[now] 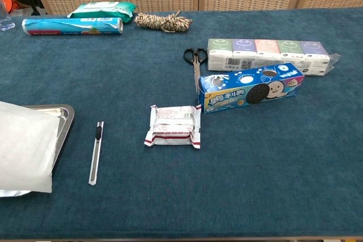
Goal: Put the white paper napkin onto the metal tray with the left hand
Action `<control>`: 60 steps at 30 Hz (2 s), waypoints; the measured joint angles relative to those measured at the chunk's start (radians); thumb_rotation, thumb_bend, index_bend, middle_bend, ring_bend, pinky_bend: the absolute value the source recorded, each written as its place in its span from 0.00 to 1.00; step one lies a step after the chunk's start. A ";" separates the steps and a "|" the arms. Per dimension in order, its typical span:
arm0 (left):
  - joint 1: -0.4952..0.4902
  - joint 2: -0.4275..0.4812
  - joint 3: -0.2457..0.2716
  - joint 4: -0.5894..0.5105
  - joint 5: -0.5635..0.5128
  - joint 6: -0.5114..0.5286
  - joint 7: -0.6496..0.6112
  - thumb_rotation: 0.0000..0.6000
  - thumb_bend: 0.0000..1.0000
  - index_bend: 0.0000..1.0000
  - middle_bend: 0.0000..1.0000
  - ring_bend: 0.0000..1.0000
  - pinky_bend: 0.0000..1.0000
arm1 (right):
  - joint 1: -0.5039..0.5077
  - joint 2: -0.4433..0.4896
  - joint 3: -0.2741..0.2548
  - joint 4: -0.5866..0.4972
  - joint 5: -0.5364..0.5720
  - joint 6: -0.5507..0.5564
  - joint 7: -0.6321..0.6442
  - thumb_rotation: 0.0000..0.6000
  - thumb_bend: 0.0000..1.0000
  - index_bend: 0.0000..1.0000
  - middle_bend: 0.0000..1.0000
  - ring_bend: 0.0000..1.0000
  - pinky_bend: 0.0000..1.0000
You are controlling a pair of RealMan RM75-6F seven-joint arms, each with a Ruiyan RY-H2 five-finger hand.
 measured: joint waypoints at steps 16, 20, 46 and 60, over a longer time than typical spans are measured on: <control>0.019 0.036 0.006 0.007 -0.018 -0.012 0.050 1.00 0.63 0.77 0.01 0.00 0.00 | 0.001 -0.003 -0.001 0.000 -0.002 -0.002 -0.006 1.00 0.00 0.11 0.00 0.00 0.00; 0.019 0.026 0.009 0.022 -0.019 -0.035 0.055 1.00 0.63 0.77 0.01 0.00 0.00 | 0.001 -0.004 -0.001 0.000 -0.001 -0.001 -0.006 1.00 0.00 0.11 0.00 0.00 0.00; 0.033 0.017 0.000 0.070 -0.080 -0.097 0.112 1.00 0.33 0.63 0.01 0.00 0.00 | 0.000 -0.009 0.002 0.005 -0.001 0.003 -0.006 1.00 0.00 0.11 0.00 0.00 0.00; 0.041 0.002 -0.013 0.085 -0.121 -0.150 0.167 1.00 0.32 0.61 0.01 0.00 0.00 | 0.000 -0.009 0.002 0.005 -0.001 0.003 -0.006 1.00 0.00 0.11 0.00 0.00 0.00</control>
